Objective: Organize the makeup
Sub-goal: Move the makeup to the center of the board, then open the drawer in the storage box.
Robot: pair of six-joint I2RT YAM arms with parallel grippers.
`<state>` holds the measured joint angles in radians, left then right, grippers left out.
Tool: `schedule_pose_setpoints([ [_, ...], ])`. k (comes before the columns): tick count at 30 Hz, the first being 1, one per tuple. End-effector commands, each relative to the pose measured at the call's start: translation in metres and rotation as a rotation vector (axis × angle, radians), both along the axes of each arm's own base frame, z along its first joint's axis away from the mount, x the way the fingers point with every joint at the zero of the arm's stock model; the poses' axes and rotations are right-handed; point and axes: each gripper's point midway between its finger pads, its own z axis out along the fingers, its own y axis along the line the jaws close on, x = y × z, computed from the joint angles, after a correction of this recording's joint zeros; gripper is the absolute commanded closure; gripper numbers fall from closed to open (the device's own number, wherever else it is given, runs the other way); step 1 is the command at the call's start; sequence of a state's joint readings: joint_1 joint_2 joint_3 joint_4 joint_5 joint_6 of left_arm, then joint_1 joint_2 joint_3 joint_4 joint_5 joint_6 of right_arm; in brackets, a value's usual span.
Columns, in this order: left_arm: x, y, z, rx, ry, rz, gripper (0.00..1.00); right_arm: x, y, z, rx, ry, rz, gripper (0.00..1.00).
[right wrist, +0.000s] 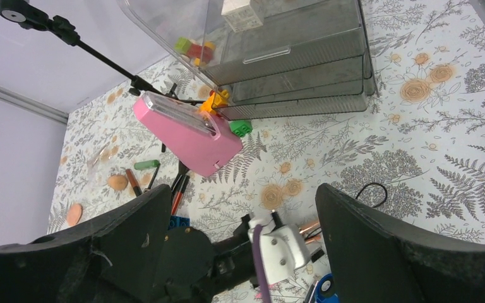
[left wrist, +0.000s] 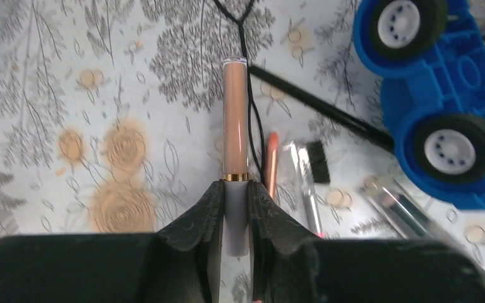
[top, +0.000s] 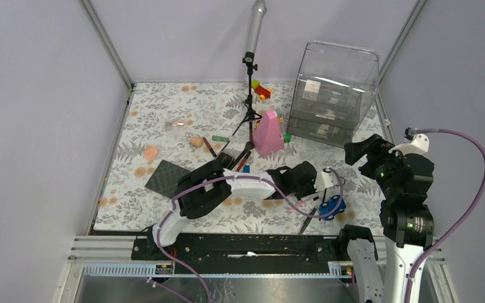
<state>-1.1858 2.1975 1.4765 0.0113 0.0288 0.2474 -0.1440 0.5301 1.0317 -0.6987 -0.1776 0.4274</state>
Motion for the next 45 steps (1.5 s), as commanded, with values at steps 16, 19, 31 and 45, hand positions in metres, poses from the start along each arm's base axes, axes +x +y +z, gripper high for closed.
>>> schedule_pose_setpoints([
  [16,-0.025,0.112,0.002,0.064,0.138,0.336,1.00,0.019,-0.003,-0.038,0.070,0.071,-0.040,0.11],
  [19,-0.015,0.115,0.020,0.025,0.133,0.373,1.00,0.028,-0.005,-0.050,0.102,0.094,-0.061,0.12],
  [31,-0.005,0.151,0.100,-0.172,0.113,0.512,1.00,0.084,-0.014,-0.084,0.306,0.041,-0.181,0.14],
  [45,-0.024,0.217,0.197,-0.284,0.052,0.558,1.00,0.142,0.001,-0.089,0.596,-0.165,-0.110,0.20],
])
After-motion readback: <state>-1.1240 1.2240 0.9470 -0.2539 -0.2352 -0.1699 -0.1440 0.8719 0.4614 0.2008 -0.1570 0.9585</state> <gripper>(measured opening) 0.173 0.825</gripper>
